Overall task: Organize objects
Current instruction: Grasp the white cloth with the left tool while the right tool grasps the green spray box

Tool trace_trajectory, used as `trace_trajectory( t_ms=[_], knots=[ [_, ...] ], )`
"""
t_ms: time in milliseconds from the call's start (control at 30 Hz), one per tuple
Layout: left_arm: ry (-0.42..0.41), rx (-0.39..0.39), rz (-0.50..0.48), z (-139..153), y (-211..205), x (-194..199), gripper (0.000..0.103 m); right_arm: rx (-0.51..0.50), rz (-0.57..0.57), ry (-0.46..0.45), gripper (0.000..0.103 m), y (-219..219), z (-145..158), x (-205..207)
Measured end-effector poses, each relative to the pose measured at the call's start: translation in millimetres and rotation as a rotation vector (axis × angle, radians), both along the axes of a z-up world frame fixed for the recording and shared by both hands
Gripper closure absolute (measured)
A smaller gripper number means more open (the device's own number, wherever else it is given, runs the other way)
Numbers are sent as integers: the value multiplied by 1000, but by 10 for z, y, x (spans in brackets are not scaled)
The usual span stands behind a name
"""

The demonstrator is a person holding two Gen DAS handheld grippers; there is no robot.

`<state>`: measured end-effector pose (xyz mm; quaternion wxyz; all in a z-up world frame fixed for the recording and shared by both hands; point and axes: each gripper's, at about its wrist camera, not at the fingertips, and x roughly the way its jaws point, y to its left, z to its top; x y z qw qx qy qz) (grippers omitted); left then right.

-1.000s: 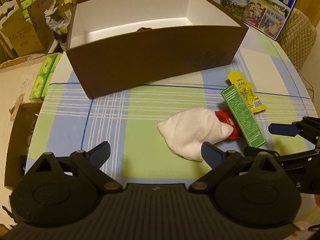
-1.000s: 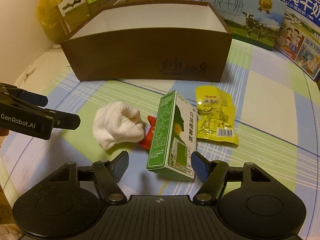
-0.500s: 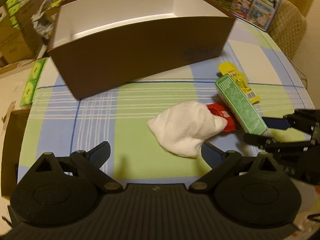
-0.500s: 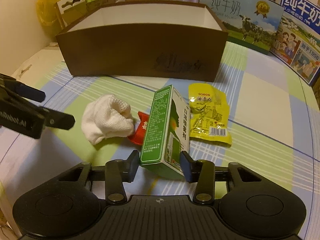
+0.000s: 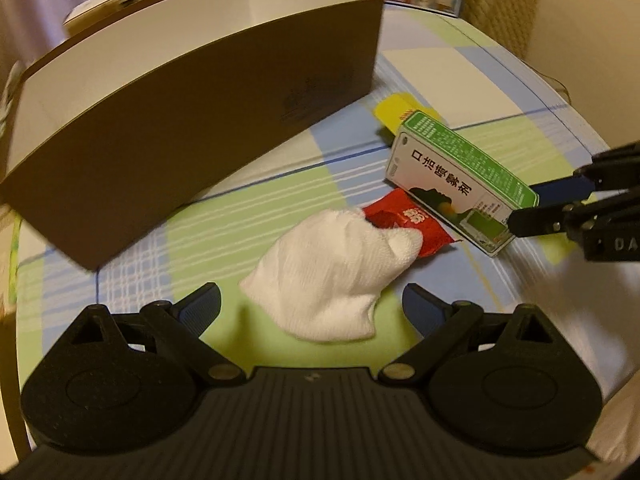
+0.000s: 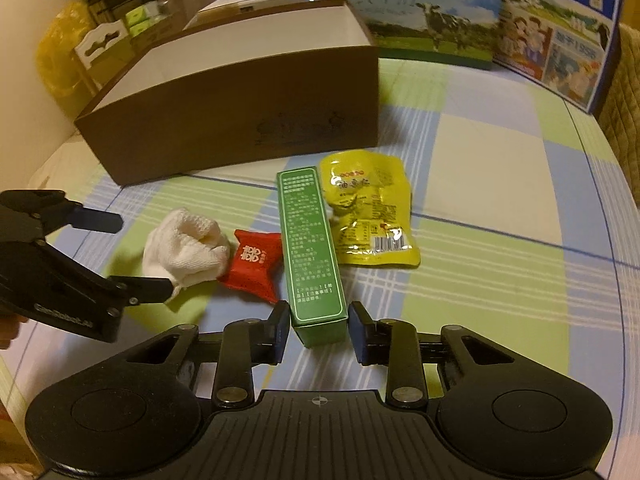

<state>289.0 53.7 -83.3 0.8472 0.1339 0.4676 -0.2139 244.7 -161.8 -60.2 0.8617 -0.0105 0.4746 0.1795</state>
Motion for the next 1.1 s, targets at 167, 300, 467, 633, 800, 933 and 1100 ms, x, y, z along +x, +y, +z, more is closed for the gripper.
trace_trajectory(
  t_ms=[167,300,467,633,800,933,1100],
  knots=[
    [-22,-9,-113,-76,-48,110,8,4,-5,14,74,-9,-1,25],
    [-15,-11,-168,-148,-67,194,16,9,-9,24,73,-21,-8,33],
    [-19,-59,-184,-151,-41,173,39,1,-24,36,65,-23,-11,47],
    [-15,-91,-88,-120,73,123,56,-8,-13,23,55,-5,10,59],
    [19,-83,88,-58,251,95,59,-28,18,-1,53,54,21,123],
    [65,-53,215,-8,370,40,59,-52,63,-29,53,157,27,207],
    [97,-52,264,14,438,-23,56,-82,95,-37,54,261,-9,345]
  ],
)
